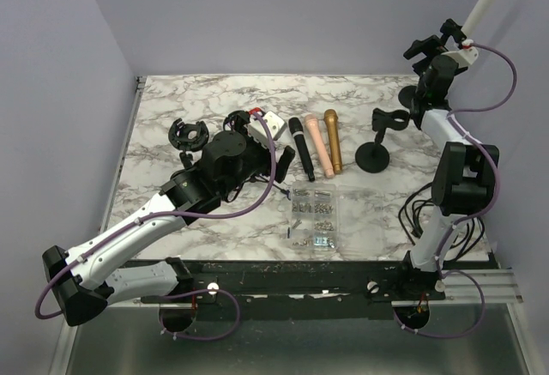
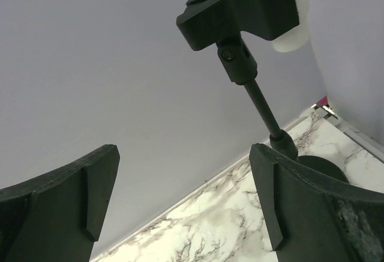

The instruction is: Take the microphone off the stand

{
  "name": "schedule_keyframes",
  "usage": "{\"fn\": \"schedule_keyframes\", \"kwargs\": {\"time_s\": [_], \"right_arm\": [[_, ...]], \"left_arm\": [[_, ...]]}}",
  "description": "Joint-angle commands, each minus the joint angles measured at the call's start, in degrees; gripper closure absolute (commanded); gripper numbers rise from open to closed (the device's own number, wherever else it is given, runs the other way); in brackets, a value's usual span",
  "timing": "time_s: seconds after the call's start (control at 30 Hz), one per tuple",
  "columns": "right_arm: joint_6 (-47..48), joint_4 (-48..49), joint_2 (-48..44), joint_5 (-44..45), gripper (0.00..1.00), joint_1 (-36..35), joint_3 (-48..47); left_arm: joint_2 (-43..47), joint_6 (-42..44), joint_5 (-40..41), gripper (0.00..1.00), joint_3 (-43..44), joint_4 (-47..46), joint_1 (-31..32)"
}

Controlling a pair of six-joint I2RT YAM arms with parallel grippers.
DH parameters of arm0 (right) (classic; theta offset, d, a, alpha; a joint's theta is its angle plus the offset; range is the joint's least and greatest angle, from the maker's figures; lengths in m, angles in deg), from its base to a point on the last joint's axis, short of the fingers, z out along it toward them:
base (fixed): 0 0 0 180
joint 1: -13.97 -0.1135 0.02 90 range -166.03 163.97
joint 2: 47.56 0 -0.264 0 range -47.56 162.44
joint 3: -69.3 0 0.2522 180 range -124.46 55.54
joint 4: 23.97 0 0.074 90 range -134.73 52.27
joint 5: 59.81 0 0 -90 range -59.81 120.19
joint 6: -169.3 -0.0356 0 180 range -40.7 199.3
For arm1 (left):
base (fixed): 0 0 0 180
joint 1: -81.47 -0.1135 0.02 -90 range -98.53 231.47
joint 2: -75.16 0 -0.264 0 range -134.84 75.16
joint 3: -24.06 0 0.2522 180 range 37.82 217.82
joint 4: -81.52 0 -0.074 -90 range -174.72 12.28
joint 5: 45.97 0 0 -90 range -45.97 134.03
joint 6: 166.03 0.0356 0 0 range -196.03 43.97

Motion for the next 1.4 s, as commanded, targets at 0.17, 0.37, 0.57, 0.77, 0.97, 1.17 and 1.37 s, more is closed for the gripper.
{"fn": "schedule_keyframes", "kwargs": {"time_s": [0.17, 0.37, 0.57, 0.77, 0.97, 1.17, 1.37], "right_arm": [[-5.6, 6.5, -5.3, -2.3, 0.0, 1.1, 7.6], [-7.5, 10.8, -9.3, -2.3, 0.0, 4.9, 15.4], [-3.9, 15.4, -9.7, -2.2, 0.0, 6.1, 21.3], [-0.8, 24.5, -4.6, -1.0, 0.0, 6.8, 26.6], [1.0, 32.5, 6.2, -3.1, 0.0, 7.6, 24.2], [-0.4, 31.9, 14.6, -3.7, 0.0, 8.9, 14.4], [2.5, 28.0, 22.4, -6.3, 0.0, 9.0, 2.3]], "left_arm": [[0.4, -1.1, -1.5, 0.02, 1.1, 0.4, 0.2], [0.1, -1.3, -1.9, 0.02, 1.1, 0.4, 0.2], [-0.6, -2.0, -3.1, 0.02, 1.3, 0.6, 0.2], [-1.6, -1.5, -2.0, 0.02, 1.2, 0.5, 0.2], [-3.8, -1.0, -1.2, 0.02, 0.6, -0.2, 0.2], [-5.8, -1.1, -1.7, 0.02, 0.0, -1.6, -0.1], [-7.3, -1.5, -3.2, 0.02, 0.3, -2.3, -1.3]]}}
